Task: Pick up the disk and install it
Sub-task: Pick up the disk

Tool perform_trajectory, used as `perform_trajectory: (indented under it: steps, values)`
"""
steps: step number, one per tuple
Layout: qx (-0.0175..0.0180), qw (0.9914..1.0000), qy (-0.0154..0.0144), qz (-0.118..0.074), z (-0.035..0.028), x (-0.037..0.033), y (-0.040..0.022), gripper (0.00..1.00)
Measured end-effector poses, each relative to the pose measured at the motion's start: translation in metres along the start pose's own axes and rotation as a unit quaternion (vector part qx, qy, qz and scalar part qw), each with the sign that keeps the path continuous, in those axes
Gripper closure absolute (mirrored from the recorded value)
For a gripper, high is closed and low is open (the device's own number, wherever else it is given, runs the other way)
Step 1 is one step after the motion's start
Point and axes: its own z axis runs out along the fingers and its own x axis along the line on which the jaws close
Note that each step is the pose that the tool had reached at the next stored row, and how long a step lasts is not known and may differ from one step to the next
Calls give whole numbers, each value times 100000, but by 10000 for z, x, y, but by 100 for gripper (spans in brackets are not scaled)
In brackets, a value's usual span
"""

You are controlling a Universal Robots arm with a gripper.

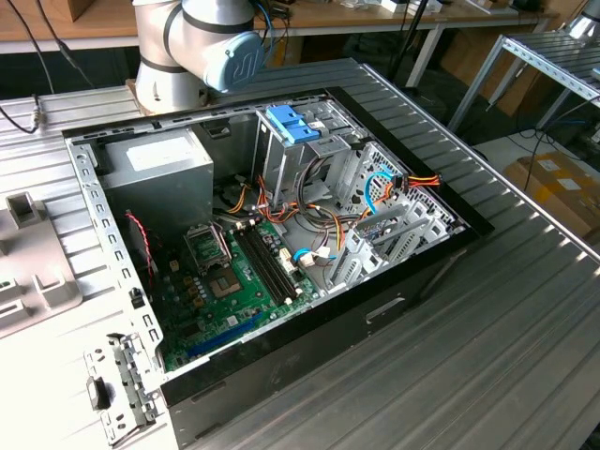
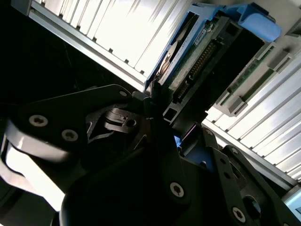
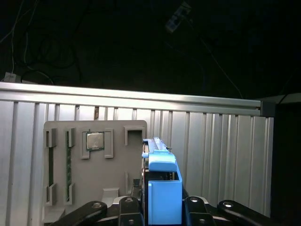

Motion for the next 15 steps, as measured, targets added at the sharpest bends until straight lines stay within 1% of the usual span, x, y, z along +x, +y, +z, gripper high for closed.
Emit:
perform_trajectory:
  steps: [4, 6, 11, 12, 14, 15]
  values:
    - [1, 100000, -51, -2, -33, -4, 1, 64]
    - [4, 100000, -80, -2, -60, -8, 3, 64]
    - [1, 100000, -85, -4, -100, -13, 4, 64]
    - [7, 100000, -97, -4, -133, -17, 6, 64]
    - [8, 100000, -132, -7, -240, -31, 10, 64]
    - [5, 100000, -154, -5, -284, -37, 12, 64]
